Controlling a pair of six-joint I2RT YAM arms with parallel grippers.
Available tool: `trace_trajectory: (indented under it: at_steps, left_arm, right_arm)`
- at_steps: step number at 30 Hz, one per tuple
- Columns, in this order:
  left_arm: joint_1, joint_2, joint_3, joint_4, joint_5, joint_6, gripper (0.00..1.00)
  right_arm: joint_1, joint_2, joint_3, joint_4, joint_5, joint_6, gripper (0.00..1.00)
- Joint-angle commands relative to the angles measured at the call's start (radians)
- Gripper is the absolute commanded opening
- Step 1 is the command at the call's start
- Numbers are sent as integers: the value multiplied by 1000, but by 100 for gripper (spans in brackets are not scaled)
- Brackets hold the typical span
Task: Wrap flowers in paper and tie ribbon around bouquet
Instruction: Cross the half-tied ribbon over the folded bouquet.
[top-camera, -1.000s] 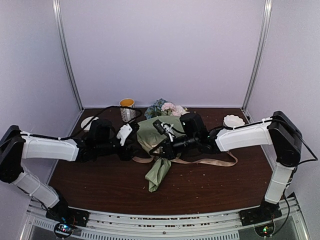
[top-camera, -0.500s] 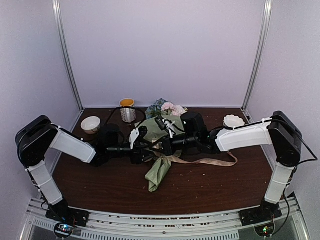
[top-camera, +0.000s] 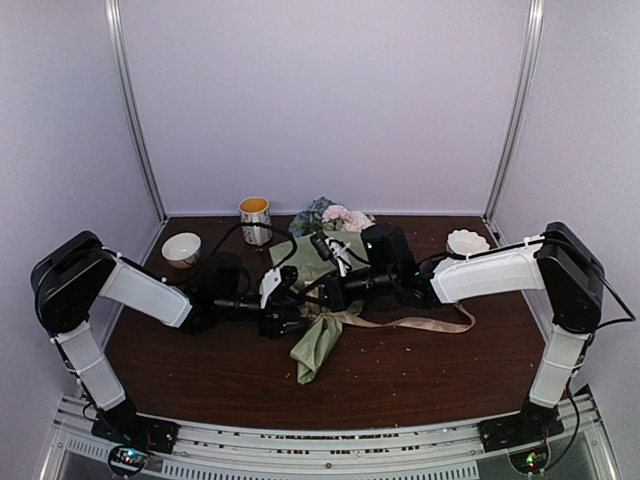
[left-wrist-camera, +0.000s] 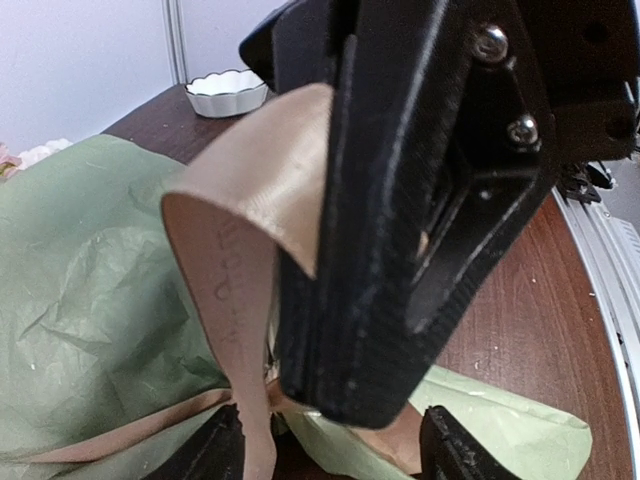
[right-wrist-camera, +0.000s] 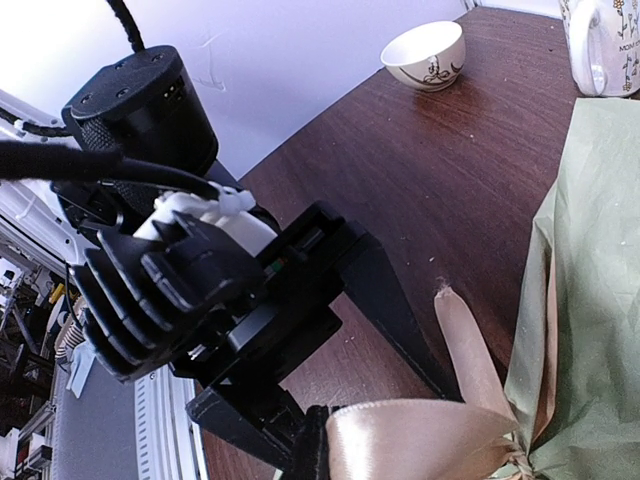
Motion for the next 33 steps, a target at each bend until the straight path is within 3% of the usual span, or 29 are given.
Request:
trace_trajectory:
  at_steps: [1, 11, 16, 21, 27, 29, 31, 33]
  left_arm:
    - [-5, -32, 9, 60, -50, 10, 62]
    - [-5, 52, 120, -24, -19, 15, 53]
    - [-5, 61, 150, -82, 16, 41, 23]
    - [-7, 60, 155, -93, 40, 50, 0]
    - [-10, 59, 152, -122, -32, 55, 0]
    - [-25, 47, 161, -171, -103, 100, 0]
    - [-54, 28, 172, -236, -190, 160, 0]
    - [-84, 9, 191, -304, -270, 217, 0]
  right_arm:
    - [5, -11, 8, 20, 8, -1, 0]
    - [5, -21, -10, 39, 4, 3, 0]
    - [6, -17, -7, 45, 7, 6, 1]
    - [5, -19, -14, 32, 17, 6, 8]
    - [-1, -88, -24, -82, 82, -67, 36]
    - [-13, -146, -36, -144, 140, -103, 51]
    - [-27, -215, -39, -271, 297, -157, 69]
    - [-36, -283, -28, -427, 567, -226, 73]
